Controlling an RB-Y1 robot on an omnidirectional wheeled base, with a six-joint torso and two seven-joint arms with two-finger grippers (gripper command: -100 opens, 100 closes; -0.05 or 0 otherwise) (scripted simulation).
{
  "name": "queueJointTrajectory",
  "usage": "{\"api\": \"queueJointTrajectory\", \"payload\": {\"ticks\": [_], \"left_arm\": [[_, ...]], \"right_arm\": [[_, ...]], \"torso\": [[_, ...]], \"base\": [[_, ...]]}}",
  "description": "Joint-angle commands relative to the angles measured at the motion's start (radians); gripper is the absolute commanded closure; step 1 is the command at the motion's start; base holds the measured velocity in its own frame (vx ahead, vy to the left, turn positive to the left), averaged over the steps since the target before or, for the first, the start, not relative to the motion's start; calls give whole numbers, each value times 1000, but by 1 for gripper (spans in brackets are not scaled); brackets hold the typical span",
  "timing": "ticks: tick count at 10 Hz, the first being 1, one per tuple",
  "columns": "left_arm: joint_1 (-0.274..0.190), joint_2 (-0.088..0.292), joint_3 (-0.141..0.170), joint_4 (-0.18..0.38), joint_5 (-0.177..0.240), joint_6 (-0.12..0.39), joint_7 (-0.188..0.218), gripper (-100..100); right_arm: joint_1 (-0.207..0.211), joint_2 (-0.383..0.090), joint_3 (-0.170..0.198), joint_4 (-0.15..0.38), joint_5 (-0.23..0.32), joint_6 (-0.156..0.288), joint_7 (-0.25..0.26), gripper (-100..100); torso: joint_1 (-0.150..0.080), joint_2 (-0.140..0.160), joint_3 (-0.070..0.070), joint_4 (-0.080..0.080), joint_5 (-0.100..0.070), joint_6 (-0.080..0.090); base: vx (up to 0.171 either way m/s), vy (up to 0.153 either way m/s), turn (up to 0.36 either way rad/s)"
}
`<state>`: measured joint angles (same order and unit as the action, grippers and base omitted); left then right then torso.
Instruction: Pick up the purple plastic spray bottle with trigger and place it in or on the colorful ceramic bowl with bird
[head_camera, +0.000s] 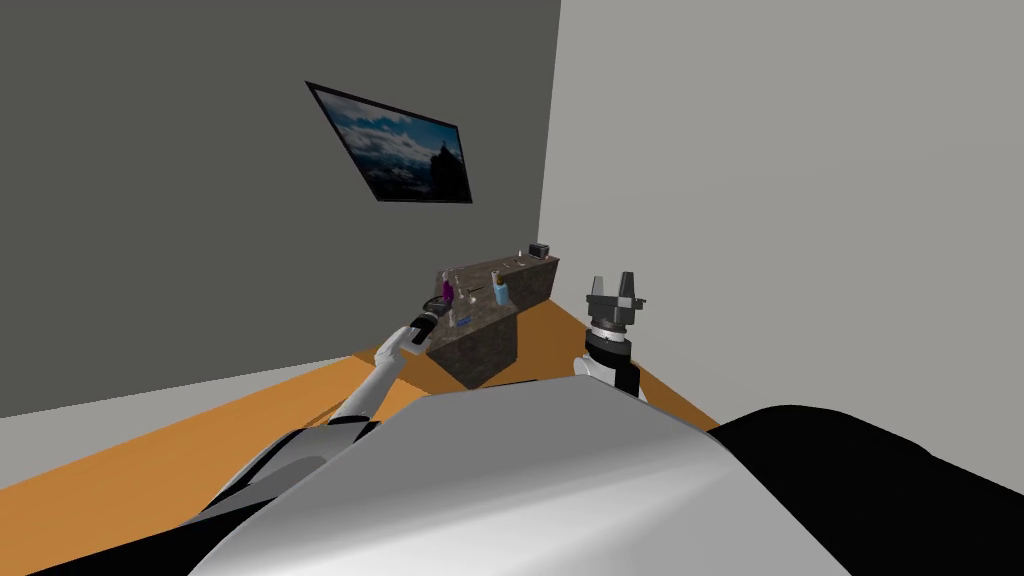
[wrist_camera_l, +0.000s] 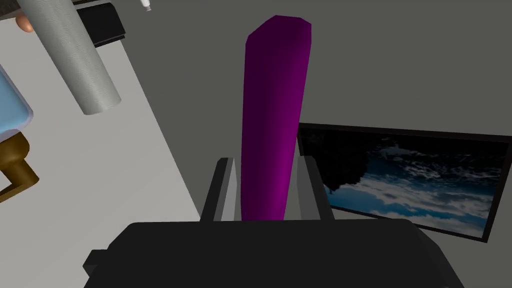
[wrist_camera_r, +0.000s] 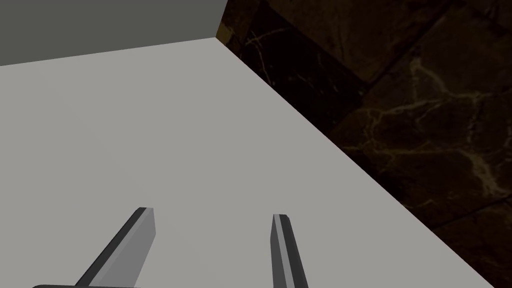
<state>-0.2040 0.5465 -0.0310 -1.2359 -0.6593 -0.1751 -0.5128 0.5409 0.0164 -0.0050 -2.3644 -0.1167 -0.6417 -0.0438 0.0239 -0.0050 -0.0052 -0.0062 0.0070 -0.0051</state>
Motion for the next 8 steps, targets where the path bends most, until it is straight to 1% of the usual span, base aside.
{"api": "queueJointTrajectory", "payload": {"ticks": [1, 4, 6, 8], "left_arm": [[-35, 19, -20, 15, 9, 19, 50, 100], [-91, 53, -58, 38, 24, 49, 137, 100], [-122, 73, -79, 51, 32, 66, 182, 100], [-147, 90, -96, 62, 39, 81, 218, 100]], "right_arm": [[0, 0, 0, 0, 0, 0, 0, 0], [0, 0, 0, 0, 0, 0, 0, 0], [0, 0, 0, 0, 0, 0, 0, 0], [0, 0, 0, 0, 0, 0, 0, 0]], "torso": [[0, 0, 0, 0, 0, 0], [0, -1, -1, -1, 1, 0], [0, -1, -1, -1, 2, -1], [-3, 0, 0, -1, 1, -1]], "base": [[14, 242, -58], [24, 202, -54], [20, 176, -45], [14, 141, -40]]}}
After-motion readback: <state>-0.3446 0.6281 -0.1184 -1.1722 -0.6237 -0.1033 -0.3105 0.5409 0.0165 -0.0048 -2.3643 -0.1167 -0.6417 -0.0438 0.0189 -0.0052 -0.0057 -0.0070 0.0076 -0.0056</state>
